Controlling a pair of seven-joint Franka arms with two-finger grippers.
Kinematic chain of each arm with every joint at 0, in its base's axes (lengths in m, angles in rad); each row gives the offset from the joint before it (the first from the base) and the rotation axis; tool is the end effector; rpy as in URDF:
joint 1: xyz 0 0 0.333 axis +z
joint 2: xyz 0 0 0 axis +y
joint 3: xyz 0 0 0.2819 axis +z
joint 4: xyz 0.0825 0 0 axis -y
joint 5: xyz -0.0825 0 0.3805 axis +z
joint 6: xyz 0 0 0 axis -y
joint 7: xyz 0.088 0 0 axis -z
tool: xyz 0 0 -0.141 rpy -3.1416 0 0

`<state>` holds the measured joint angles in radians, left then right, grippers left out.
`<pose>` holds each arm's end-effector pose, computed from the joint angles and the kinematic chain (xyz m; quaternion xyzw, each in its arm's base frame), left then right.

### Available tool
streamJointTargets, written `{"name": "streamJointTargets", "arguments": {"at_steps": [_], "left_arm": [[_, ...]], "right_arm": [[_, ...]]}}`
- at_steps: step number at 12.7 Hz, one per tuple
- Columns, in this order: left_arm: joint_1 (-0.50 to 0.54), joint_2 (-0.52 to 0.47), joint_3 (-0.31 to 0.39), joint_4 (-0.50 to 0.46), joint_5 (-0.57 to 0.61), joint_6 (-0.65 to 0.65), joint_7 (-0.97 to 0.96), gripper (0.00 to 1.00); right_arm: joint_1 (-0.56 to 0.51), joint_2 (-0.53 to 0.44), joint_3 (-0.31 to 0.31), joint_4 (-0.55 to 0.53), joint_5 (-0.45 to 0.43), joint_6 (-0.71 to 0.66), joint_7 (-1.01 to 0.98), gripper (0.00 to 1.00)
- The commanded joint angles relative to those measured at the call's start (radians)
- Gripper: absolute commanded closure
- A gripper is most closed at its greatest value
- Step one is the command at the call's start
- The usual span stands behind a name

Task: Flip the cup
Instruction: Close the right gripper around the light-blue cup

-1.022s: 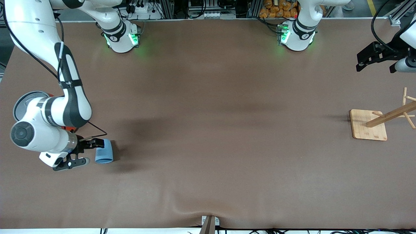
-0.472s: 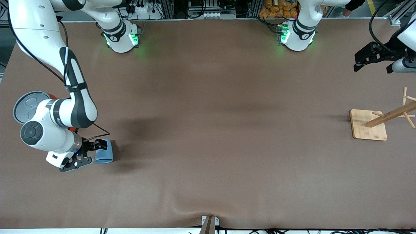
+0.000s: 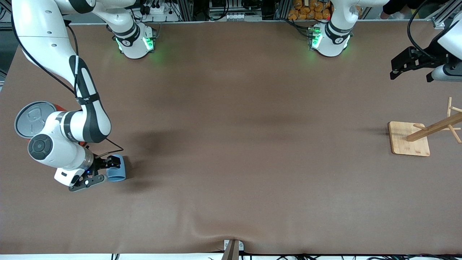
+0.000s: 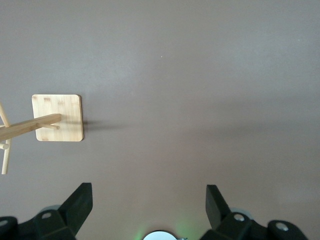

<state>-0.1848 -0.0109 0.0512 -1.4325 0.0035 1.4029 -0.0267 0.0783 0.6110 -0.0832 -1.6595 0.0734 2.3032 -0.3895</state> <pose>0.5242 -0.0698 0.6113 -0.9985 0.0532 0.0092 0.0022 0.6664 0.0037 0.1978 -0.9844 -0.1752 -0.0181 0.0005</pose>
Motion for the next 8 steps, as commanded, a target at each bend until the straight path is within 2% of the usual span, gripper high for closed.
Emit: {"name": "streamJointTargets", "arguments": {"at_steps": [1,5,8], "left_arm": [[0.008,-0.006,-0.031,-0.002,-0.011,0.024,-0.007,0.00],[0.001,0.005,-0.031,-0.005,-0.013,0.044,-0.010,0.00],[0.005,0.005,-0.031,-0.006,-0.013,0.044,-0.009,0.00]], "right_arm": [[0.000,-0.005,-0.001,-0.031,0.017,0.045,-0.054,0.00],[-0.006,0.007,-0.001,-0.042,0.017,0.077,-0.080,0.00],[-0.006,0.006,-0.001,-0.097,0.017,0.159,-0.080,0.00]]}}
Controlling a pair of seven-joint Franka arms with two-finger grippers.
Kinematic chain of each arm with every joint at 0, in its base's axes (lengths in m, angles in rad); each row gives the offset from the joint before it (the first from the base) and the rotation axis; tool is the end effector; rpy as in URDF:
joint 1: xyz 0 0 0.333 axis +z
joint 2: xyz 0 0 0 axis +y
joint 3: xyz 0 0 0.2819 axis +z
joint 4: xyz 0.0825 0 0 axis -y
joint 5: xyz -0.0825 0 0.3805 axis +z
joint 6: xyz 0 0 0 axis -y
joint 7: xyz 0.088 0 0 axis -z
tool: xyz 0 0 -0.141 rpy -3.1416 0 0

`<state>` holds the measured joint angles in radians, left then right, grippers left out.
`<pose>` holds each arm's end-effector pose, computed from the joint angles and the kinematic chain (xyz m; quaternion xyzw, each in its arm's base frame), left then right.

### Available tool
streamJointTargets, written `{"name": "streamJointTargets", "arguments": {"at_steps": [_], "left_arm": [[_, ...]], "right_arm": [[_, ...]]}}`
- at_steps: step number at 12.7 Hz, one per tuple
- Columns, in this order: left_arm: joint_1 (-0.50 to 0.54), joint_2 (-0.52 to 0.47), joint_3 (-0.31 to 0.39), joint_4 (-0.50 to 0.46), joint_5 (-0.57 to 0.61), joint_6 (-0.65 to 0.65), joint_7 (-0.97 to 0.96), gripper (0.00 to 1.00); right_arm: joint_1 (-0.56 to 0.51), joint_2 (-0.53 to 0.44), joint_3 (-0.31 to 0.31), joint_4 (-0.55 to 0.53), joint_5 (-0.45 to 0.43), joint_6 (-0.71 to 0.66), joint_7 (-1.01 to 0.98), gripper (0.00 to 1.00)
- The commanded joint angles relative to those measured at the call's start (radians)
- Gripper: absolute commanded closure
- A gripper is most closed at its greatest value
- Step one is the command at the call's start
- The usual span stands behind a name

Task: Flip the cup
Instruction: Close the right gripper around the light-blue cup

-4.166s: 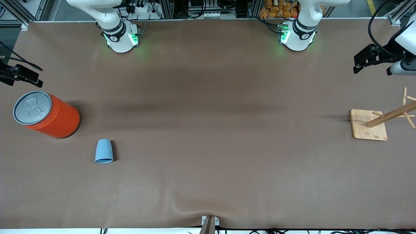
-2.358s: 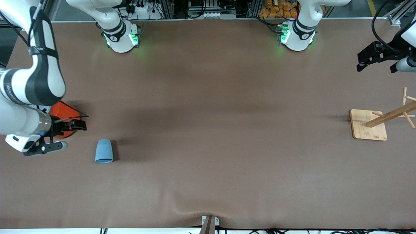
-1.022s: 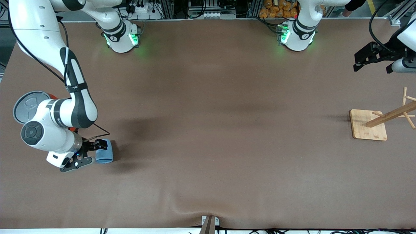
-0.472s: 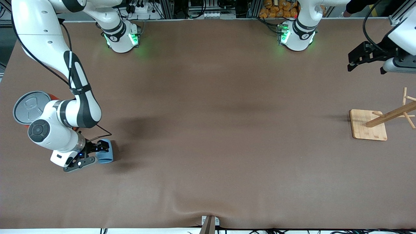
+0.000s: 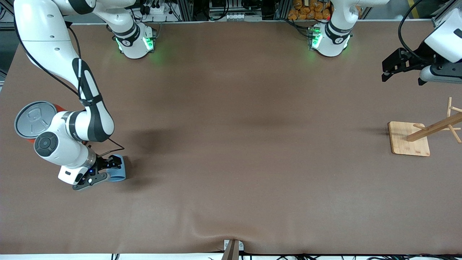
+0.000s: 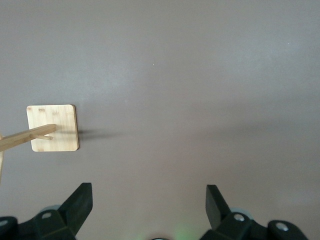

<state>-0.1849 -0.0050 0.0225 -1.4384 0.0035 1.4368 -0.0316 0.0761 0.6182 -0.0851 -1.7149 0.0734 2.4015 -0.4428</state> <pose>0.5282 -0.0860 0.6084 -0.9979 0.0651 -0.0019 0.0015 0.6606 -0.0010 0.1784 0.9796 0.1979 0.0350 0.0067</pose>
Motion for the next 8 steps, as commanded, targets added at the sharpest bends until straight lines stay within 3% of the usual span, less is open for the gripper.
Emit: {"name": "streamJointTargets", "arguments": {"at_steps": [1,8], "left_arm": [[0.005,-0.003,-0.003,0.000,-0.013,0.008,-0.004,0.00],[0.010,-0.001,-0.004,-0.005,-0.013,0.005,-0.004,0.00]], "right_arm": [[-0.004,-0.002,0.001,-0.052,0.017,0.074,-0.027,0.00],[-0.004,0.000,0.001,-0.078,0.017,0.107,-0.027,0.00]]}}
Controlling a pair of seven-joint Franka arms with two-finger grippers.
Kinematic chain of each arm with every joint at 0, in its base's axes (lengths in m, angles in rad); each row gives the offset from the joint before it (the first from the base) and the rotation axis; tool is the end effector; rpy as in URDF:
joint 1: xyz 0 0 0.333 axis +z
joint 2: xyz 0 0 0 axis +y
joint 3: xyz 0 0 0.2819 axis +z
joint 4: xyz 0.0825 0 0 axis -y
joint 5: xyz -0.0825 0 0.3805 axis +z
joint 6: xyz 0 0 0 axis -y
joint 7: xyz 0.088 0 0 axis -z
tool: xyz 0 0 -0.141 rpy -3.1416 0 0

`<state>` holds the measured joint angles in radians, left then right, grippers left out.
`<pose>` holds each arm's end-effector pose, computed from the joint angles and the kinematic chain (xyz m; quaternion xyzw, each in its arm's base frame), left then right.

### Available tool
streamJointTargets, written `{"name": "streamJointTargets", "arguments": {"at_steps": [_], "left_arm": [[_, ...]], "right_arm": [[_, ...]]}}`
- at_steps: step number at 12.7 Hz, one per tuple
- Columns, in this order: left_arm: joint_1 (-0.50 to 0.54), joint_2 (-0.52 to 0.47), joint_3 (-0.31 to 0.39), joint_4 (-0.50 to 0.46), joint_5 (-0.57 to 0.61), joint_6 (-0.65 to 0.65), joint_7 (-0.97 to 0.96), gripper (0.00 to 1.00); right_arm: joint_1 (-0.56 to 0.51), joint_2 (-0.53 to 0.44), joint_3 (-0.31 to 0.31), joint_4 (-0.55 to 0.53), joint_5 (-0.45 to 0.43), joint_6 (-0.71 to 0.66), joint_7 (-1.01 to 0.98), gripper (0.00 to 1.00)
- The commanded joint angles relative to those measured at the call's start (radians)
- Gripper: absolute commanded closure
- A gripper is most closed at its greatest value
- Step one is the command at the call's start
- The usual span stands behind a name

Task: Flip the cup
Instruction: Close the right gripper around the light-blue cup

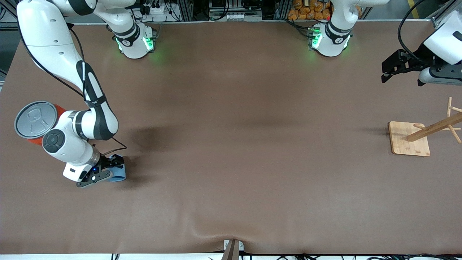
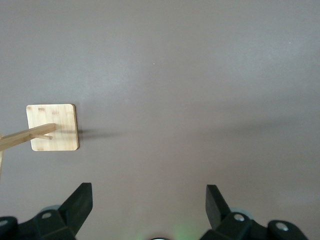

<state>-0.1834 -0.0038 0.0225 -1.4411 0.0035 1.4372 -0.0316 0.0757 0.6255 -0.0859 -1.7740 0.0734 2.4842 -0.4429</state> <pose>0.5287 -0.0853 0.6066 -0.9979 0.0644 -0.0001 0.0017 0.6499 -0.0037 0.1568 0.9796 0.1960 0.0425 0.0109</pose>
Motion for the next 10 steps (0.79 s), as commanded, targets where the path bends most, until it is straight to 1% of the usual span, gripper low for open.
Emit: {"name": "streamJointTargets", "arguments": {"at_steps": [1,2,3,5,6,7,8,10], "left_arm": [[0.010,-0.004,-0.004,-0.005,-0.013,0.003,-0.002,0.00],[0.010,-0.004,-0.004,-0.005,-0.014,0.003,-0.002,0.00],[0.010,-0.004,-0.004,-0.005,-0.014,0.003,-0.002,0.00],[0.010,-0.004,-0.004,-0.007,-0.014,0.003,-0.002,0.00],[0.012,-0.004,-0.004,-0.009,-0.014,0.003,-0.002,0.00],[0.012,-0.004,-0.004,-0.009,-0.014,0.003,-0.002,0.00],[0.012,-0.004,-0.004,-0.009,-0.014,0.002,-0.001,0.00],[0.012,-0.004,-0.003,-0.009,-0.014,0.002,-0.001,0.00]], "right_arm": [[-0.002,-0.007,0.001,-0.019,0.017,0.024,-0.027,0.00],[-0.004,-0.006,0.001,-0.019,0.017,0.025,-0.027,0.00],[-0.004,-0.006,0.001,-0.019,0.017,0.025,-0.027,0.06],[-0.005,0.000,0.001,-0.019,0.017,0.025,-0.027,0.29],[-0.005,0.000,0.001,-0.019,0.017,0.025,-0.027,0.39],[-0.005,0.000,0.001,-0.019,0.017,0.025,-0.027,0.46],[-0.005,0.000,0.001,-0.019,0.017,0.025,-0.027,0.50],[0.007,-0.001,0.001,-0.016,0.016,0.015,-0.028,0.50]]}}
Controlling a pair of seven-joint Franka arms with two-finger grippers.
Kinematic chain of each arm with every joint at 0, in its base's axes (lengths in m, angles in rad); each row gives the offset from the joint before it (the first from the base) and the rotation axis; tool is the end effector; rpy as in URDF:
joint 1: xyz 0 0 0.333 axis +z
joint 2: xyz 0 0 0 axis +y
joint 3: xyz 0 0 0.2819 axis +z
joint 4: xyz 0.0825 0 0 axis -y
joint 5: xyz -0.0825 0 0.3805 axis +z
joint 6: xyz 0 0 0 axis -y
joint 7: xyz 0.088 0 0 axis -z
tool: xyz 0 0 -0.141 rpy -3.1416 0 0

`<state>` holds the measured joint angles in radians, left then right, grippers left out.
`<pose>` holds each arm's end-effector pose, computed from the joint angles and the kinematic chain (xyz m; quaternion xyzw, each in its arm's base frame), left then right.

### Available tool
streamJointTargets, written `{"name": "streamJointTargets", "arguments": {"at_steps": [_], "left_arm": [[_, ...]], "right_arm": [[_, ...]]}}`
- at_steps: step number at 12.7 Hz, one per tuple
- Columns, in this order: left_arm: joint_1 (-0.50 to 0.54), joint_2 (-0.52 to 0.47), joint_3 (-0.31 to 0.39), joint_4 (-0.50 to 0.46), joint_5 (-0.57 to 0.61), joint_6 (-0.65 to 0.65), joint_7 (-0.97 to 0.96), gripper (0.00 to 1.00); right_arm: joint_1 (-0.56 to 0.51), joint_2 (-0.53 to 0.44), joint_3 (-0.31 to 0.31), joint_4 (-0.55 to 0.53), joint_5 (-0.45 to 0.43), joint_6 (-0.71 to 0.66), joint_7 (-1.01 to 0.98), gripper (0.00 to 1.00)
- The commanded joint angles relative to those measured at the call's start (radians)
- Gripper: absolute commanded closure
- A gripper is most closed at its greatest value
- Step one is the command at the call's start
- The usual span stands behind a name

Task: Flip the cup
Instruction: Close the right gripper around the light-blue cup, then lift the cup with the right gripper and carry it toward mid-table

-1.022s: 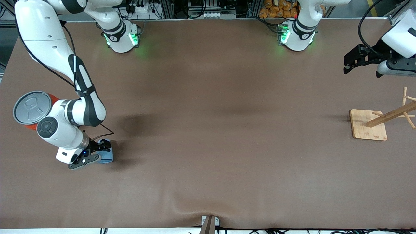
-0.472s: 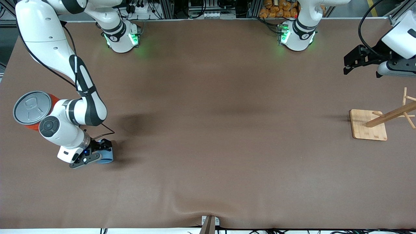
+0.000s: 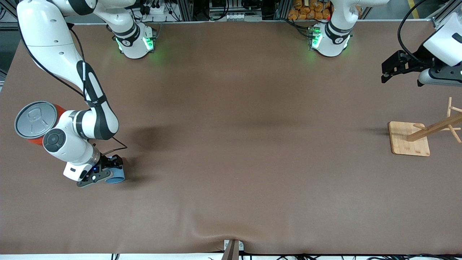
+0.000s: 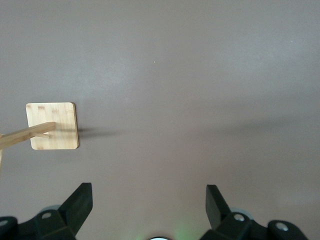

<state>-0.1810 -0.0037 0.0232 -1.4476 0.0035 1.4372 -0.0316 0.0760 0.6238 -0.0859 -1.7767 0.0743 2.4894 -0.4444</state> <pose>0.5289 -0.0836 0.6036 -0.9980 0.0628 0.0032 0.0020 0.6499 -0.0036 0.1573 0.9794 0.1965 0.0446 0.0111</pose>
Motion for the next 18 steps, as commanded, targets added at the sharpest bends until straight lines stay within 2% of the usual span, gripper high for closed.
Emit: {"name": "streamJointTargets", "arguments": {"at_steps": [1,5,8,9,12,18], "left_arm": [[0.009,-0.004,-0.003,-0.002,-0.014,0.002,-0.001,0.00],[0.009,-0.005,-0.003,-0.008,-0.014,0.000,-0.001,0.00],[0.009,-0.001,-0.003,-0.013,-0.016,0.002,-0.001,0.00],[0.009,-0.001,-0.003,-0.013,-0.016,0.000,-0.001,0.00],[0.009,-0.001,-0.003,-0.036,-0.029,0.002,-0.002,0.00],[-0.005,0.014,-0.005,-0.042,-0.060,0.009,-0.004,0.00]], "right_arm": [[0.022,-0.009,0.002,-0.012,0.006,0.005,-0.028,0.50],[0.071,-0.041,0.003,0.042,0.015,-0.165,-0.160,0.58],[0.138,-0.093,0.012,0.043,0.015,-0.188,-0.162,0.61],[0.177,-0.102,0.014,0.042,0.015,-0.188,-0.163,0.66],[0.283,-0.121,0.032,0.043,0.015,-0.172,-0.165,0.69],[0.517,-0.107,0.040,0.039,0.015,0.017,-0.180,0.69]]}}
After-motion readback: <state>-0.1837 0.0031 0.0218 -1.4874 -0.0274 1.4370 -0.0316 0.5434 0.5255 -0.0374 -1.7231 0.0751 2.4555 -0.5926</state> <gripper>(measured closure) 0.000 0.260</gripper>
